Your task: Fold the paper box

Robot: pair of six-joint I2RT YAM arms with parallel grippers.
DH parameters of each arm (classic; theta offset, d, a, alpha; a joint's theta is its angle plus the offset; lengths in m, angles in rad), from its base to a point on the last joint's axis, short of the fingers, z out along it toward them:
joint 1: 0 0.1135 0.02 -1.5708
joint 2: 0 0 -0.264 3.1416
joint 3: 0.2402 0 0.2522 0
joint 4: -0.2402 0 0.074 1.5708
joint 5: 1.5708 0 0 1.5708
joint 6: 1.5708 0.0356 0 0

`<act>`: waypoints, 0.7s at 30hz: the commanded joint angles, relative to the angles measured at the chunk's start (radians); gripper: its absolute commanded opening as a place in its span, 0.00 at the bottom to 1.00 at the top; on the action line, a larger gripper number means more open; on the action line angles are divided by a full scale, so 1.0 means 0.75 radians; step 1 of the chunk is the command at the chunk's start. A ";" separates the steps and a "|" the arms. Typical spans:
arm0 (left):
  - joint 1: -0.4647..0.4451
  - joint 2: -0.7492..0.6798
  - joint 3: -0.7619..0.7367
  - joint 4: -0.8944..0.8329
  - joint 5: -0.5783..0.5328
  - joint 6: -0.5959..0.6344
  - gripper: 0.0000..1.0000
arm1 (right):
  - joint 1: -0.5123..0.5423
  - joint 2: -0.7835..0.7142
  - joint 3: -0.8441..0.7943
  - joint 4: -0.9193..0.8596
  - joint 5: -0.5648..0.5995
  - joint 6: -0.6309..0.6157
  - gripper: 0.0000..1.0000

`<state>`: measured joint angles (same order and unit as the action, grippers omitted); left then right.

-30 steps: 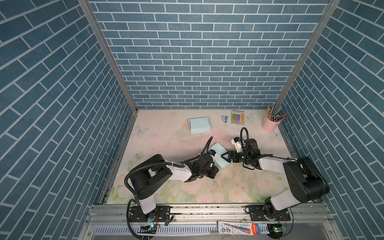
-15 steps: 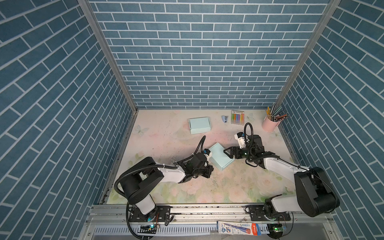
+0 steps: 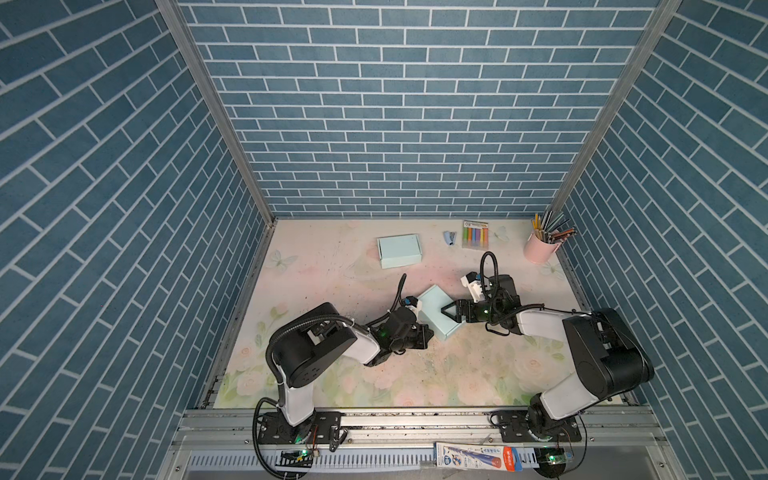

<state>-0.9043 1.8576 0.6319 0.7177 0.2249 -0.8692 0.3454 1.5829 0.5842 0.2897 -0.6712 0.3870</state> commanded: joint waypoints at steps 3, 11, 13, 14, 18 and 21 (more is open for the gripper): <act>0.005 0.075 0.063 0.058 -0.050 -0.089 0.00 | 0.109 0.008 -0.095 0.079 -0.199 0.110 0.90; 0.003 0.099 0.136 -0.005 -0.062 -0.063 0.00 | 0.237 0.000 -0.154 0.180 -0.249 0.220 0.89; 0.007 0.082 0.117 -0.012 -0.071 -0.058 0.00 | 0.228 -0.040 -0.134 0.077 -0.176 0.154 0.89; 0.008 0.071 0.101 -0.010 -0.070 -0.054 0.00 | 0.212 -0.056 -0.121 0.035 -0.145 0.123 0.90; 0.010 0.039 0.025 -0.018 -0.069 -0.053 0.00 | 0.093 -0.065 -0.063 -0.022 -0.098 0.048 0.92; 0.012 0.017 -0.076 0.043 -0.031 -0.068 0.00 | 0.035 -0.027 0.033 -0.102 -0.015 -0.041 0.94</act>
<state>-0.9012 1.8713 0.6304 0.7425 0.2253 -0.9199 0.3786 1.5482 0.5568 0.3321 -0.5907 0.3912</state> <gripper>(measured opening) 0.043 0.931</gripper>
